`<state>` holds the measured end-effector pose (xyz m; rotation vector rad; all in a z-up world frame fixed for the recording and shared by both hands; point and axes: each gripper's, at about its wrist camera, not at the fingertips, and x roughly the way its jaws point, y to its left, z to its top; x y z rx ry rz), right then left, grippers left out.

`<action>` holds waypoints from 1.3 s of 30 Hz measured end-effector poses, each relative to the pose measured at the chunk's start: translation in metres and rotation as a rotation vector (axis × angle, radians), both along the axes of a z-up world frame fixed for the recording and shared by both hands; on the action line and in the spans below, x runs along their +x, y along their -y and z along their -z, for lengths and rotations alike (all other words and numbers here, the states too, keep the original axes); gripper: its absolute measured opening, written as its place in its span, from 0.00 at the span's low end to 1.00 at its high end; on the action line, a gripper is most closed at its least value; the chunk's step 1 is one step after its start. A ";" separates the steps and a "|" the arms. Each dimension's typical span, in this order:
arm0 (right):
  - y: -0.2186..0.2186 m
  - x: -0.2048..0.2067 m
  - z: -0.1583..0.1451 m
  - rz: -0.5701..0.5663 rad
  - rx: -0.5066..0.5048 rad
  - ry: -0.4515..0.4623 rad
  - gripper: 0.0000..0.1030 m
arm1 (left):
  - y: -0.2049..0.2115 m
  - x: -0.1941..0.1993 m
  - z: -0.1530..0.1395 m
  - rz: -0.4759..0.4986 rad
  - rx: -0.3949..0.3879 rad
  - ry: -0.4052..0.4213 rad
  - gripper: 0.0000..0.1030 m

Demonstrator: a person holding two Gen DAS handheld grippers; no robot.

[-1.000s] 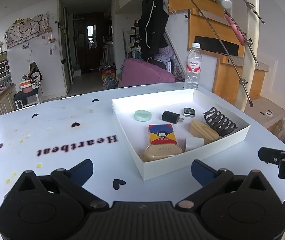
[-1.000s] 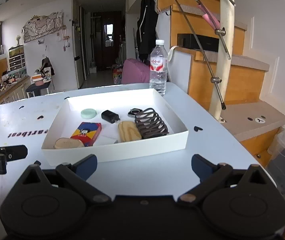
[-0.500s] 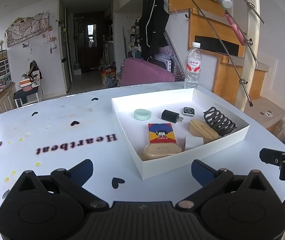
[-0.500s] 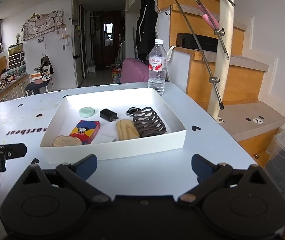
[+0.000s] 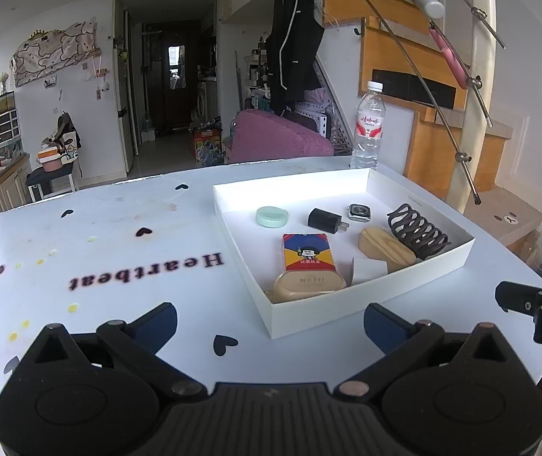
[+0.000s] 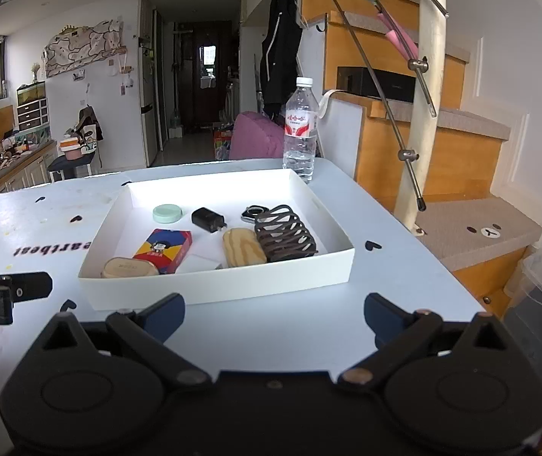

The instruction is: Organize rigid objects

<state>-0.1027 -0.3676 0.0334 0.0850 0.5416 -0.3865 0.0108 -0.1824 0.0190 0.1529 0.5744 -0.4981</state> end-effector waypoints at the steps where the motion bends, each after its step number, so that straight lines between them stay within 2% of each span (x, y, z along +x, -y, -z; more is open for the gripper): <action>1: 0.000 0.000 0.000 0.000 0.000 0.000 0.99 | 0.000 0.000 0.000 0.000 0.000 0.000 1.00; 39: -0.008 -0.005 -0.003 -0.012 -0.010 0.008 0.99 | -0.003 -0.005 -0.002 -0.012 -0.014 0.001 1.00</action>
